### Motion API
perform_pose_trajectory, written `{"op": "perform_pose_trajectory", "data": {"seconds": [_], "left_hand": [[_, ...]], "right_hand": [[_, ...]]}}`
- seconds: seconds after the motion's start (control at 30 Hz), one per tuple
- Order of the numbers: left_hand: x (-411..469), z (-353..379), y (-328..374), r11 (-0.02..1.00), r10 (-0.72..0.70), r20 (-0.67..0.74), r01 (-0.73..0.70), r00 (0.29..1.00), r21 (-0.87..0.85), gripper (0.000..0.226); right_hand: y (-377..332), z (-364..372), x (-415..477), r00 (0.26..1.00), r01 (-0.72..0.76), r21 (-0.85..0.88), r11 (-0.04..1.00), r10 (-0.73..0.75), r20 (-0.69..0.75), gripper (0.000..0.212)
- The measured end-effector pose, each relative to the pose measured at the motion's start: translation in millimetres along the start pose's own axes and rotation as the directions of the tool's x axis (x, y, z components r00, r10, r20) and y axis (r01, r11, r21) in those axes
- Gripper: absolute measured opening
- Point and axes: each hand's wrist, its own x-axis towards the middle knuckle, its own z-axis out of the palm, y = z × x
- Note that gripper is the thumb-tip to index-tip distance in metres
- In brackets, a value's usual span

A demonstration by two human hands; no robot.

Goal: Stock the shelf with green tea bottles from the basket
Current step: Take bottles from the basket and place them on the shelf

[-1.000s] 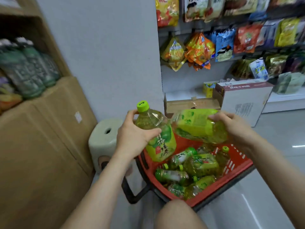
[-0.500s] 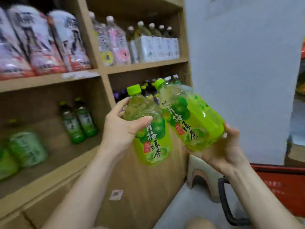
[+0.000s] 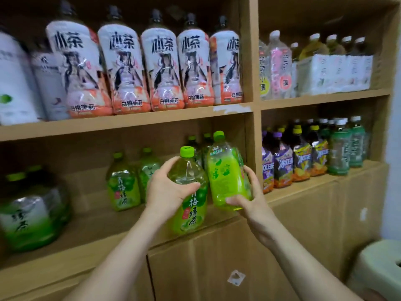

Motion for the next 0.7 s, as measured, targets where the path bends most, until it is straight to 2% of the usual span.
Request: {"op": "perform_pose_trajectory", "data": {"seconds": [0.1, 0.27, 0.37, 0.43, 0.53, 0.63, 0.7], "left_hand": [[15, 0, -30, 0.997, -0.038, -0.057, 0.042, 0.998, 0.070, 0.080], [30, 6, -67, 0.991, -0.117, -0.077, 0.121, 0.990, 0.055, 0.087], [35, 8, -77, 0.993, -0.088, -0.030, 0.090, 0.996, 0.081, 0.089], [36, 9, -82, 0.994, -0.067, -0.006, 0.067, 0.998, 0.091, 0.090], [36, 8, -88, 0.993, -0.056, 0.022, 0.053, 0.998, 0.103, 0.093], [36, 6, -89, 0.991, -0.071, 0.064, 0.063, 0.995, 0.117, 0.095], [33, 4, -89, 0.992, -0.081, 0.097, 0.070, 0.992, 0.106, 0.097]], "right_hand": [[18, 19, 25, 0.995, 0.065, -0.358, 0.931, -0.086, -0.042, 0.100], [57, 36, 38, 0.993, 0.084, -0.607, 0.790, -0.120, -0.019, 0.102], [76, 35, 38, 0.995, 0.056, -0.712, 0.700, -0.095, -0.014, 0.102], [72, 32, 43, 0.998, 0.046, -0.800, 0.598, -0.061, 0.012, 0.100], [55, 23, 52, 0.997, 0.031, -0.887, 0.461, 0.055, 0.063, 0.094], [38, 7, 58, 0.980, 0.020, -0.916, 0.402, 0.174, 0.097, 0.085], [26, 1, 65, 0.977, 0.026, -0.954, 0.299, 0.196, 0.088, 0.073]]}}
